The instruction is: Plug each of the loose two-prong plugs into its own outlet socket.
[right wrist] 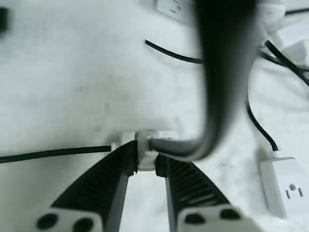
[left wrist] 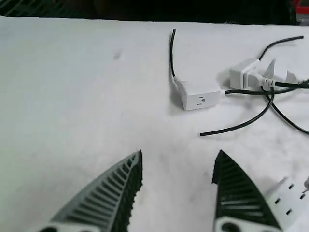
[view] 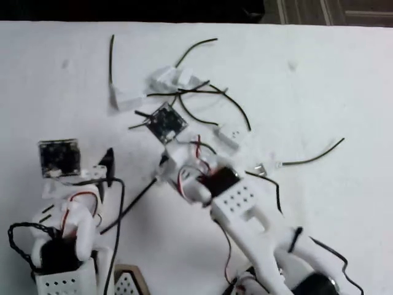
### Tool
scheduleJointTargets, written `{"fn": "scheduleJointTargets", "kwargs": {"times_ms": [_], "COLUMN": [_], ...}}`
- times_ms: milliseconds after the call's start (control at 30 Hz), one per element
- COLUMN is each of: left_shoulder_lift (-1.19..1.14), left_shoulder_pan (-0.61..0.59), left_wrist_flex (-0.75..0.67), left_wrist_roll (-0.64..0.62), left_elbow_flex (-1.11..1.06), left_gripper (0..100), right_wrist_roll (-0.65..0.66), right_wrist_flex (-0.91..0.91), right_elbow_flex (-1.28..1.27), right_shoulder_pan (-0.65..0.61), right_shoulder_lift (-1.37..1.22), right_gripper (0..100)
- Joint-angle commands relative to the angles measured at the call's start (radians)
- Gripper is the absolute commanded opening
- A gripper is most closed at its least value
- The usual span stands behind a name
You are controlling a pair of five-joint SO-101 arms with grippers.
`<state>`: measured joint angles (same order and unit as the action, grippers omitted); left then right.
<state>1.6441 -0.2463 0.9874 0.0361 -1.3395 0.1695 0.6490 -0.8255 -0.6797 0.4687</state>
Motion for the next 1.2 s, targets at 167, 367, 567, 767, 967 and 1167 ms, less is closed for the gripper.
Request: {"fn": "scheduleJointTargets", "kwargs": {"times_ms": [167, 367, 567, 767, 967, 1167], "left_shoulder_lift": [0.012, 0.012, 0.012, 0.012, 0.012, 0.012], "left_shoulder_pan": [-0.021, -0.021, -0.021, -0.021, -0.021, -0.021], "left_wrist_flex": [-0.035, -0.034, -0.032, -0.032, -0.032, -0.032], "left_wrist_roll": [-0.026, -0.026, -0.025, -0.023, -0.021, -0.021], "left_elbow_flex": [-0.002, -0.002, -0.003, -0.003, -0.003, -0.005], "left_gripper": [24, 24, 24, 24, 24, 24], "right_wrist_roll": [-0.008, -0.006, 0.000, 0.000, 0.000, 0.000], "right_wrist_flex": [-0.119, -0.203, -0.288, -0.280, -0.237, -0.239], "right_elbow_flex": [0.048, 0.012, -0.052, -0.068, -0.072, -0.077], "right_shoulder_pan": [0.058, 0.070, 0.073, 0.074, 0.073, 0.071], "right_shoulder_lift": [-0.159, -0.170, -0.170, -0.170, -0.170, -0.171], "right_gripper": [1.7, 1.7, 1.7, 1.7, 1.7, 1.7]}}
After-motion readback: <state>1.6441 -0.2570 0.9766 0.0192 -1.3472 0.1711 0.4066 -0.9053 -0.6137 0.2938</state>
